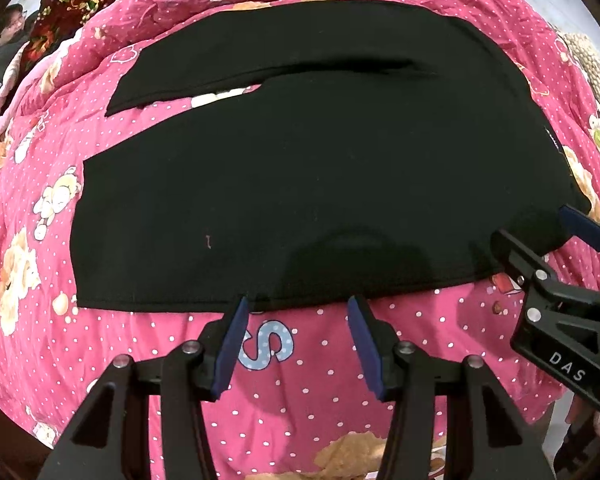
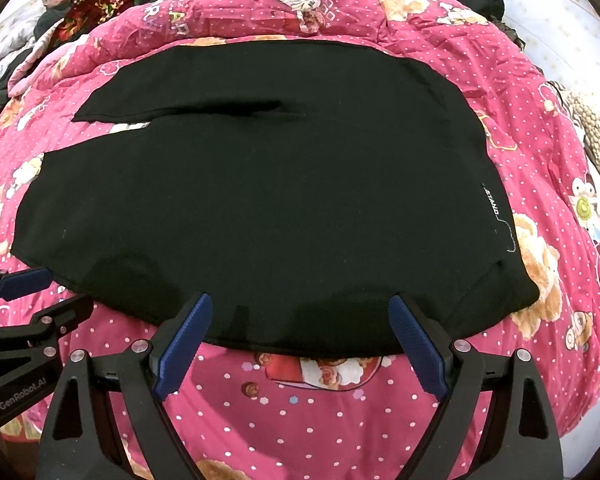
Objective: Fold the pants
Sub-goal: 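Move both grippers toward the leg-end edge of the black pants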
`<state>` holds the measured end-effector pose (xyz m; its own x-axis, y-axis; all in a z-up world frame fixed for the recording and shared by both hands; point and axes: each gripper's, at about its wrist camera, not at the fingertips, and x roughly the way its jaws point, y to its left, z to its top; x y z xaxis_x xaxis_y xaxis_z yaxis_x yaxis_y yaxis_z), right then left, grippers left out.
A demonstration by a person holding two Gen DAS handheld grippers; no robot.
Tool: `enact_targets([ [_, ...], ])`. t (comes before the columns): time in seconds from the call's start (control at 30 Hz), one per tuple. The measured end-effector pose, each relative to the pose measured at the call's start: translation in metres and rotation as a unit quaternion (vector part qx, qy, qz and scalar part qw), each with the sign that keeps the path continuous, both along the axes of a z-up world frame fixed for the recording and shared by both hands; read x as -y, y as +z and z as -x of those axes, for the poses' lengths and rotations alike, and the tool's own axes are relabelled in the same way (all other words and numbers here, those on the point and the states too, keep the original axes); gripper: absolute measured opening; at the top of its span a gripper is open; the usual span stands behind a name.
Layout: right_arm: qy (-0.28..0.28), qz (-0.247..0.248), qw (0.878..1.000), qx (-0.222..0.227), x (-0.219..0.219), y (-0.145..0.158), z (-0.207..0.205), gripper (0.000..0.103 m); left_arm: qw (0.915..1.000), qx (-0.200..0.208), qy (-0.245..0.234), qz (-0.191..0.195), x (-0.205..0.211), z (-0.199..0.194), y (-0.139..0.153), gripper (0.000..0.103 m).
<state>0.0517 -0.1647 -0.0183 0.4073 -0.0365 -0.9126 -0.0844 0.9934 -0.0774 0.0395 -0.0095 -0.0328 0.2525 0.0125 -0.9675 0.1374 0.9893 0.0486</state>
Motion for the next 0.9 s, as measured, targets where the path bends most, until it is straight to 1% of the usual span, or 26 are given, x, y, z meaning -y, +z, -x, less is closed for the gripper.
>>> enact_targets([
  [0.4, 0.000, -0.003, 1.000, 0.000, -0.003, 0.001, 0.002, 0.090, 1.0000, 0.003, -0.007, -0.001, -0.004, 0.001, 0.002, 0.054],
  [0.57, 0.004, 0.015, 1.000, -0.003, -0.008, 0.003, 0.001, 0.090, 1.0000, 0.005, -0.005, 0.003, -0.007, 0.000, 0.003, 0.054],
  [0.7, 0.007, 0.045, 0.999, 0.003, -0.010, 0.008, -0.002, 0.090, 1.0000, 0.004, -0.003, 0.002, -0.010, -0.003, 0.003, 0.054],
  [0.83, 0.005, 0.044, 0.999, 0.003, -0.010, 0.011, -0.007, 0.090, 1.0000, 0.004, -0.002, 0.000, -0.013, -0.006, 0.005, 0.054],
  [0.9, 0.006, 0.036, 0.999, 0.001, -0.011, 0.013, -0.009, 0.090, 1.0000, 0.004, -0.003, 0.000, -0.014, -0.007, 0.007, 0.054],
])
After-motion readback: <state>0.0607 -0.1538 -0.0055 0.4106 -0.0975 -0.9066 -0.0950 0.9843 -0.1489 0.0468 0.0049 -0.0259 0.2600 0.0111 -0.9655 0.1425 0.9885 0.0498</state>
